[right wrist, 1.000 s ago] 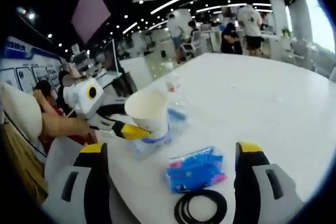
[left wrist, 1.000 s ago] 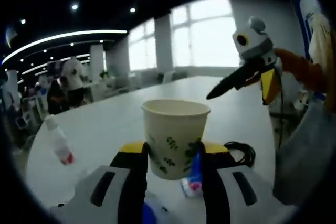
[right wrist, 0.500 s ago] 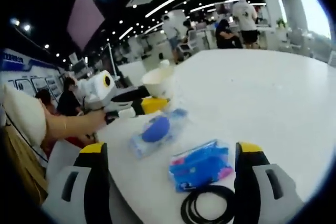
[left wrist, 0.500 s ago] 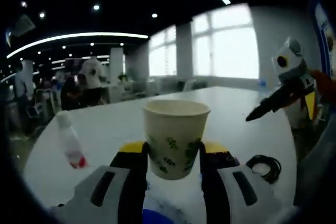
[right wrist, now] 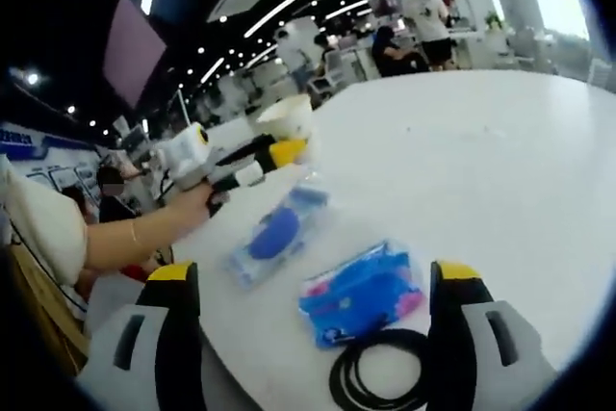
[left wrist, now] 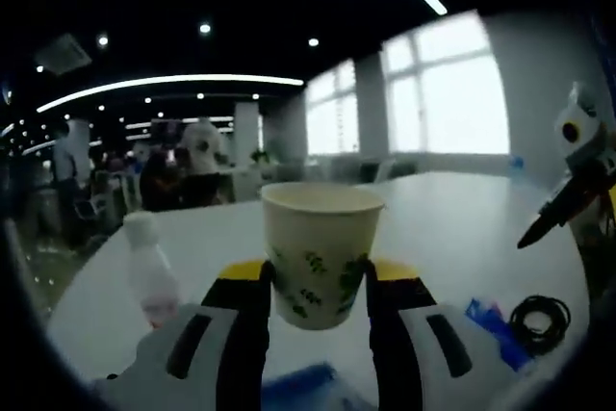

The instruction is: Arrange the tabletop items into an orderly group along one side of the table until the central work area is clear of visible clutter.

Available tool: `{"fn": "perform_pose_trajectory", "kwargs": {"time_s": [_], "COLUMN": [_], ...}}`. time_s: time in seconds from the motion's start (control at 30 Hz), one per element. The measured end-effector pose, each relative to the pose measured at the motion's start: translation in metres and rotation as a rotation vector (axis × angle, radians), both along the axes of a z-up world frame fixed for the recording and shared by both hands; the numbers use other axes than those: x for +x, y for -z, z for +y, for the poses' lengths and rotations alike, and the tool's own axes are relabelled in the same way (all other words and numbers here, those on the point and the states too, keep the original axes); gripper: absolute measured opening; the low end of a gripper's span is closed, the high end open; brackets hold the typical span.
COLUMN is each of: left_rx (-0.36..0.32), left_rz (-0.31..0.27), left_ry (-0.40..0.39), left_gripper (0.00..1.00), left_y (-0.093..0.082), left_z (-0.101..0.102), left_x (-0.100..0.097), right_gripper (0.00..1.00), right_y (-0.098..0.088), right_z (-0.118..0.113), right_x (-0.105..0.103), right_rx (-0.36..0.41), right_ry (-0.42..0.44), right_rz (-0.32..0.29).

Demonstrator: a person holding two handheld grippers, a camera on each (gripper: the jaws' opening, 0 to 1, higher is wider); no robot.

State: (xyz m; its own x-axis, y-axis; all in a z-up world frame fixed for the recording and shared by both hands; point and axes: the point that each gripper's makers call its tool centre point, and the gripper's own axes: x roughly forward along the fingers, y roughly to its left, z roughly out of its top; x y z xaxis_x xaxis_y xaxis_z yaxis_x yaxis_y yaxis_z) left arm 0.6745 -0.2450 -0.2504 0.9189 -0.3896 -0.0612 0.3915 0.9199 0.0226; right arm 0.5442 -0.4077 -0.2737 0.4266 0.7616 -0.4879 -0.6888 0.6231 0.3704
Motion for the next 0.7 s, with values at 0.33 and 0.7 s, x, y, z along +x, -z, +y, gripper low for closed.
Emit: {"fn": "perform_pose_trajectory", "kwargs": {"time_s": [0.33,0.7], "left_rx": [-0.021,-0.029], "left_rz": [0.010,0.055], "left_ry": [-0.047,-0.111], "left_gripper": [0.36,0.36], "left_y": [0.018,0.047], "left_z": [0.019,0.035], "left_x": [0.026,0.048], "right_gripper": [0.99,0.99], "right_y": [0.013,0.031], "right_z": [-0.011,-0.021], "right_x": [0.005,0.008], "right_rx": [-0.046,-0.079], "right_ry": [0.016,0.029], "right_rz": [0.004,0.033]}}
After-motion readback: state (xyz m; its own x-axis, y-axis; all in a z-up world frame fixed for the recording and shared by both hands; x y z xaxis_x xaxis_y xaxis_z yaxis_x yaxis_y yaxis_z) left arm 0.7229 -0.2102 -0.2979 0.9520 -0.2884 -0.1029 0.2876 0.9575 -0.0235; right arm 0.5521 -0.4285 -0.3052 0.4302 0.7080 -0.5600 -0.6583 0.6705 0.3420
